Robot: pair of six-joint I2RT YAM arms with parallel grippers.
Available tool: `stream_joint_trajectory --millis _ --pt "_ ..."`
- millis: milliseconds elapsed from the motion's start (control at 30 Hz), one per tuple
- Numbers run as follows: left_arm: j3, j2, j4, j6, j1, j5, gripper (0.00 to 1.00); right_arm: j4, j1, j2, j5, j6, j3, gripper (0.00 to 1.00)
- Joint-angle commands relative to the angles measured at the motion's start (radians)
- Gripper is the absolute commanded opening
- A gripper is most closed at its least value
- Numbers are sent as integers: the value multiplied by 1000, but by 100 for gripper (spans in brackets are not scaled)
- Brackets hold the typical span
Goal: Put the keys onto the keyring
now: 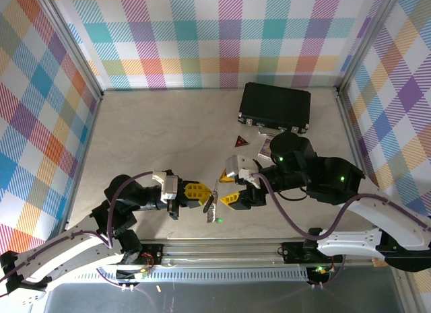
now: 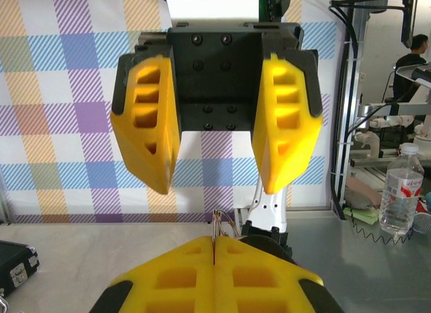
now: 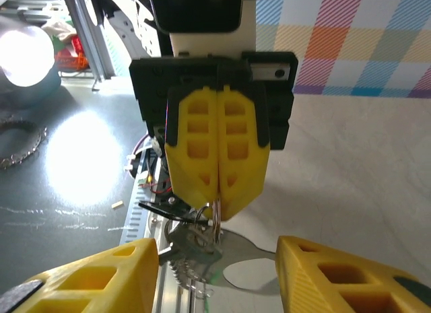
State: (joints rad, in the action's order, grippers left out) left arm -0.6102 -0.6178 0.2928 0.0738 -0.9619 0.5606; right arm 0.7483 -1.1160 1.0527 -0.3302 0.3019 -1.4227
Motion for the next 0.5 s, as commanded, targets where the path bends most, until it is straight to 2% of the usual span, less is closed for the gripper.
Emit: stream_joint_trajectory --millis 0,267,467 --pt "1 10 79 -3 -9 11 0 -69 -6 15 -34 -39 13 47" --pt "1 16 74 1 -9 15 0 -77 -4 37 -46 -49 36 35" --pt "6 25 72 -2 -9 12 0 -63 -4 54 -42 -41 33 18"
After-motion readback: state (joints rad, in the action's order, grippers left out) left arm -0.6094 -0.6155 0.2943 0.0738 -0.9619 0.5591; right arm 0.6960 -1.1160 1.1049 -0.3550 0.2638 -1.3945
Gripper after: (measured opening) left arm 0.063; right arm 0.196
